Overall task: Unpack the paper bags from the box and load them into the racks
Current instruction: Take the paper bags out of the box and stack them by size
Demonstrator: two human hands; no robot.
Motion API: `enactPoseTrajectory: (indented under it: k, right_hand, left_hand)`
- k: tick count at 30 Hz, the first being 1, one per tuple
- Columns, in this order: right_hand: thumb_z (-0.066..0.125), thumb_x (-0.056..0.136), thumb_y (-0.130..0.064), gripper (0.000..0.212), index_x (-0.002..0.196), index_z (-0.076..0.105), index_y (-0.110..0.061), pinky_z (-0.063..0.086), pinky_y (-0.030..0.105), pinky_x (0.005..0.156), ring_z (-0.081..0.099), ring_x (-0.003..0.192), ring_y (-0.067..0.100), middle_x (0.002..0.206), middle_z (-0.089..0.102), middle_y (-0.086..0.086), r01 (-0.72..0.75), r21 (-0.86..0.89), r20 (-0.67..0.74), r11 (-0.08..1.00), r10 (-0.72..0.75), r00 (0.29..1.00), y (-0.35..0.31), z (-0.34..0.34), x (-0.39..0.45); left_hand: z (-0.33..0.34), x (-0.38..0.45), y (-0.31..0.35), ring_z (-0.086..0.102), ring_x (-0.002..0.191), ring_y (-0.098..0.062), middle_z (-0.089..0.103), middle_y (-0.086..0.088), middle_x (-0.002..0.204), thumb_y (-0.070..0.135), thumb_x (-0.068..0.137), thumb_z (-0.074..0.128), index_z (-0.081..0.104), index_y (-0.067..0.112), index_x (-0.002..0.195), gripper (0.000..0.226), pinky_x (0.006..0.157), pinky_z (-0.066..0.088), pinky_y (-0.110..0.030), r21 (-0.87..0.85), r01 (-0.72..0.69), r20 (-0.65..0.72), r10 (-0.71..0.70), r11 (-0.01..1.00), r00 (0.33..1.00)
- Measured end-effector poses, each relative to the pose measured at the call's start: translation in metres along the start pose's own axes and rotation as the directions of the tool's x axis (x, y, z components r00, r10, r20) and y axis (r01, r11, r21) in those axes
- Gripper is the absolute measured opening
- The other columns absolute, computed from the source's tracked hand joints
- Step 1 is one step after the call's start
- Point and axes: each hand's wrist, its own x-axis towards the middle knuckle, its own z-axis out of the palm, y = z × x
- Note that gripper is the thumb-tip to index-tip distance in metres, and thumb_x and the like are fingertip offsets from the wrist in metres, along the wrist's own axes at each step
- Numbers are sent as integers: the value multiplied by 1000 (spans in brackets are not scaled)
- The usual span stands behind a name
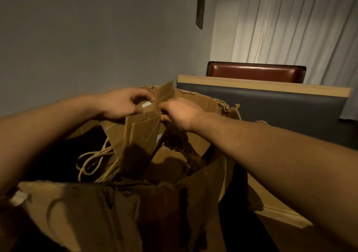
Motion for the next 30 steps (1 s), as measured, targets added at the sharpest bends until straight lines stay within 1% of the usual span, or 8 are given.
enactPoseTrajectory:
  k: [3, 7, 13, 18, 21, 25, 27, 30]
  right_hand:
    - [61, 94, -37, 14, 103, 63, -28, 39, 43, 105, 39, 123, 22, 128, 41, 3, 22, -105, -105, 994, -33, 994, 1, -1, 2]
    - [62, 93, -37, 30, 122, 63, -28, 1, 63, 120, 8, 151, 30, 159, 22, 5, 157, -173, -219, 972, -193, 956, -9, -20, 3]
    - [51, 99, -39, 17, 112, 56, -28, 11, 57, 120, 45, 121, 18, 117, 52, -4, 199, -235, -121, 951, -232, 965, -22, -64, -5]
    - [54, 99, -36, 17, 107, 53, -21, 42, 35, 94, 47, 96, 12, 100, 51, -8, 206, -144, -259, 968, -238, 936, -32, -107, -26]
    - [55, 99, -31, 16, 112, 53, -22, 39, 29, 93, 49, 95, 7, 100, 53, -11, 192, -36, -365, 981, -192, 911, -41, -137, -48]
    - [56, 99, -28, 15, 112, 54, -21, 41, 26, 91, 52, 92, 5, 98, 53, -13, 155, 24, -476, 988, -125, 871, -50, -177, -73]
    - [56, 99, -28, 12, 108, 54, -21, 42, 18, 81, 52, 86, 1, 93, 53, -15, 130, 149, -559, 980, -25, 829, -47, -201, -87]
    - [57, 98, -27, 13, 105, 56, -16, 44, 14, 75, 55, 86, 2, 92, 56, -10, 102, 405, -668, 908, 218, 711, -35, -226, -114]
  left_hand:
    - [-6, -5, 3, 64, 87, -13, 66, 4, 108, 5, 93, 59, 59, 37, 115, 40, 74, 47, -27, -165, -18, -36, 12, 986, 999]
    - [-12, -16, 0, 71, 92, -22, 70, -6, 113, 8, 94, 60, 59, 36, 120, 38, 77, 56, -31, -293, -16, 41, 29, 956, 999]
    - [-32, -42, 8, 67, 64, -24, 73, -18, 89, 52, 43, 94, 56, 26, 121, 90, 53, 57, -27, -466, 52, 109, -1, 883, 994]
    - [-52, -83, 33, 64, 54, -18, 67, -14, 84, 27, 88, 56, 72, 16, 106, 27, 44, 56, -25, -780, 68, 55, -41, 622, 998]
    - [-73, -108, 30, 69, 60, -16, 68, -6, 70, 60, 86, 52, 76, 14, 73, 53, 57, 60, -29, -879, -6, -18, -21, 477, 1000]
    - [-107, -139, 50, 72, 85, -23, 74, -9, 101, 83, 42, 77, 78, 18, 100, 87, 76, 62, -40, -770, -24, -104, -89, 637, 991]
    - [-131, -151, 58, 68, 99, -23, 71, -4, 117, 87, 41, 74, 74, 26, 116, 96, 90, 57, -44, -792, -94, -209, -124, 604, 970]
    - [-151, -151, 53, 43, 135, -33, 17, -5, 165, 87, 68, 57, 27, 33, 155, 106, 115, 17, -66, -877, -196, -228, -20, 439, 974]
